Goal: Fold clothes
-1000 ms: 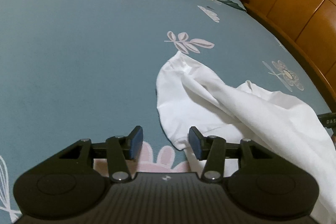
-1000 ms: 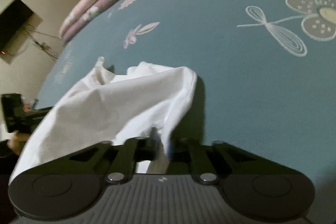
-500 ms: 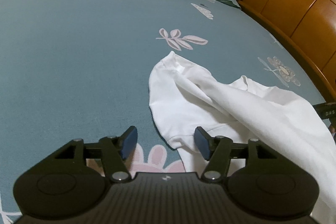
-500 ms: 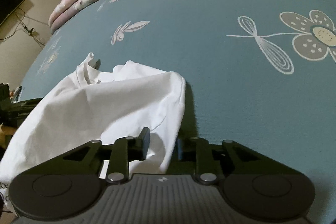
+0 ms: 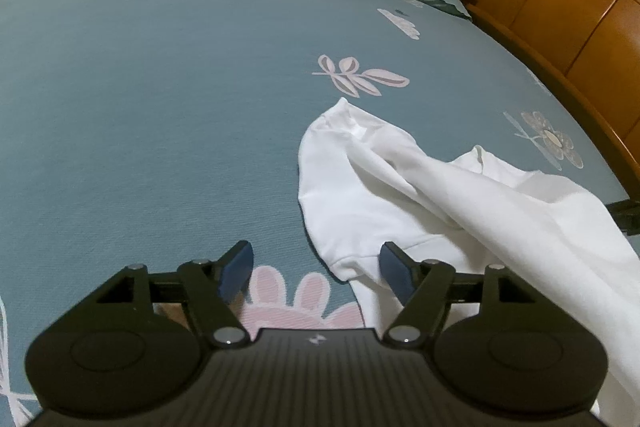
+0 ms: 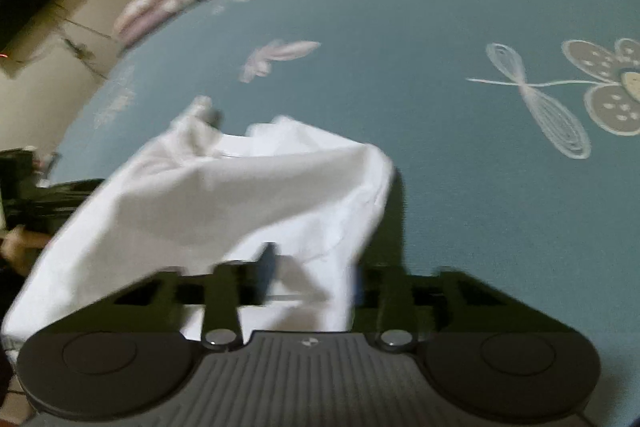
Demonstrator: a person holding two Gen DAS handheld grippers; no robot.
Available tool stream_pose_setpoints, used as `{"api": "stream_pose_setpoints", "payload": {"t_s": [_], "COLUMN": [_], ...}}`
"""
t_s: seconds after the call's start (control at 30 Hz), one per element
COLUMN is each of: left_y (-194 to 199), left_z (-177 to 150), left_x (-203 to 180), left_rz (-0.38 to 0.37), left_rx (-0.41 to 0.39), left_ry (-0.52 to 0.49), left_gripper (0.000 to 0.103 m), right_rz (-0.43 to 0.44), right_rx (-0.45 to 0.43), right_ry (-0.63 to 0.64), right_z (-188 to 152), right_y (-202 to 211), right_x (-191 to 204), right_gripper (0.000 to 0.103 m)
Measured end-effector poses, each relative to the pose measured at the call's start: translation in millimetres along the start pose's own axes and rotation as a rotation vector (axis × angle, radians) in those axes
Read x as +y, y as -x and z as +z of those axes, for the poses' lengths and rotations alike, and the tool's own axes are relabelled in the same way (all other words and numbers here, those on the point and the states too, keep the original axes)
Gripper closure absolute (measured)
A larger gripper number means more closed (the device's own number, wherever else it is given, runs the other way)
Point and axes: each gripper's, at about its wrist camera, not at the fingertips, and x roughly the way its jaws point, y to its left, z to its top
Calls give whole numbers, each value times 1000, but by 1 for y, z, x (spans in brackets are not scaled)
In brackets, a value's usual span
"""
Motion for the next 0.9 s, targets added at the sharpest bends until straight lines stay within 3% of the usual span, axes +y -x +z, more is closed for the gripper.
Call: {"api": "stream_pose_setpoints", "payload": {"t_s": [0.07, 0.1, 0.17, 0.27, 0.37, 0.6, 0.9], "left_y": [1, 2, 3, 4, 1, -23, -20], "left_z": [-1, -1, -1, 0, 3, 14, 0], "left_x": [3, 4, 5, 4, 0, -2, -5], "left_rz": [-11, -17, -27, -53, -73, -140, -176], "left_rx": [-1, -1, -1, -5, -8, -15, -53], "left_ry": [4, 9, 18, 15, -16, 13, 51], "left_gripper": [33, 33, 33, 33, 33, 37, 66], "right_rz": [16, -9, -72, -125, -61, -6, 76], "right_rx": [-1, 2, -3, -49, -83, -65, -67], "right_ry": [5, 11, 21, 17, -16, 6, -66], "right_z": [-3, -4, -6, -5, 0, -6, -24], "right_y": [1, 0, -3, 3, 13, 10, 1], "right_x": [2, 2, 0, -5, -11, -8, -15], "right_gripper": [82, 94, 101, 101, 101, 98, 85]}}
